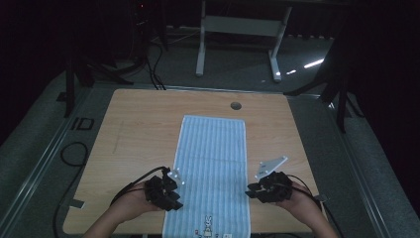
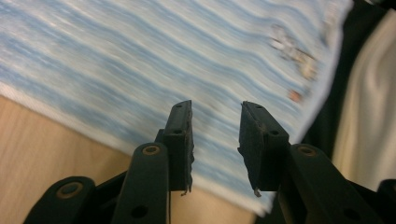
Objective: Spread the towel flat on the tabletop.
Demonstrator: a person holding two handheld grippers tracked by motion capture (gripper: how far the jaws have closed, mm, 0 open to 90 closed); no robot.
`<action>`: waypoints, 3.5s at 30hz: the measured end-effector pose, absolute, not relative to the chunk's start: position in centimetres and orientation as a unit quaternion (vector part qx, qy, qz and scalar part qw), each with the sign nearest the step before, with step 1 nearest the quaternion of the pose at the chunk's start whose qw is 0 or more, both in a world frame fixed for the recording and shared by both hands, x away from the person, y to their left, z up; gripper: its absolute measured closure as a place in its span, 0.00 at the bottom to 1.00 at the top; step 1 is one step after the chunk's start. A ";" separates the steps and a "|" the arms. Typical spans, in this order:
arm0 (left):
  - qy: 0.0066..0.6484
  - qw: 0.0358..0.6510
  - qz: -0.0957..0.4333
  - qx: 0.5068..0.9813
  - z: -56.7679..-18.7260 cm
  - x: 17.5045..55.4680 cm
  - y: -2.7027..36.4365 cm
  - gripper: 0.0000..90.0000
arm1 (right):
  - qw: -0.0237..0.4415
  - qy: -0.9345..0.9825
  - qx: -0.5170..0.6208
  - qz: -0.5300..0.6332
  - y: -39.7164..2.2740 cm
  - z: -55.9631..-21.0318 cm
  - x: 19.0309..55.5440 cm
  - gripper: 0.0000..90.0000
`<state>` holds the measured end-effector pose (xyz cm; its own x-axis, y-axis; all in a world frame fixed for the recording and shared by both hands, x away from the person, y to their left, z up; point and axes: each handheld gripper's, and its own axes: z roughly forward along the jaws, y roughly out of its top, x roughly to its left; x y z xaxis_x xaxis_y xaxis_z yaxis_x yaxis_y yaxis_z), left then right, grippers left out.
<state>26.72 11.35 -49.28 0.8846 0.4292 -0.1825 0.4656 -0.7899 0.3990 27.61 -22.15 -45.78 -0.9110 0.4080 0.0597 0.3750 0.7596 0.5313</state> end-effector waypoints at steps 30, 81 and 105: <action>0.305 0.189 0.026 0.933 -52.6 35.0 9.9 0.62 | 0.049 0.938 0.285 0.190 -20.3 -52.5 37.0 0.77; 0.333 0.215 0.072 0.915 -53.0 43.0 4.9 0.60 | 0.082 0.906 0.378 0.170 -22.4 -52.3 44.6 0.98; 0.370 0.218 0.069 0.900 -51.6 44.1 7.0 0.51 | 0.085 0.890 0.404 0.195 -24.0 -50.4 45.9 0.82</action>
<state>44.12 6.97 -51.65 0.7167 0.6965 -0.0365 0.6360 -0.6312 0.4439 45.92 -24.05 -50.41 -0.6592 0.7520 0.0056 0.6853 0.5976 0.4161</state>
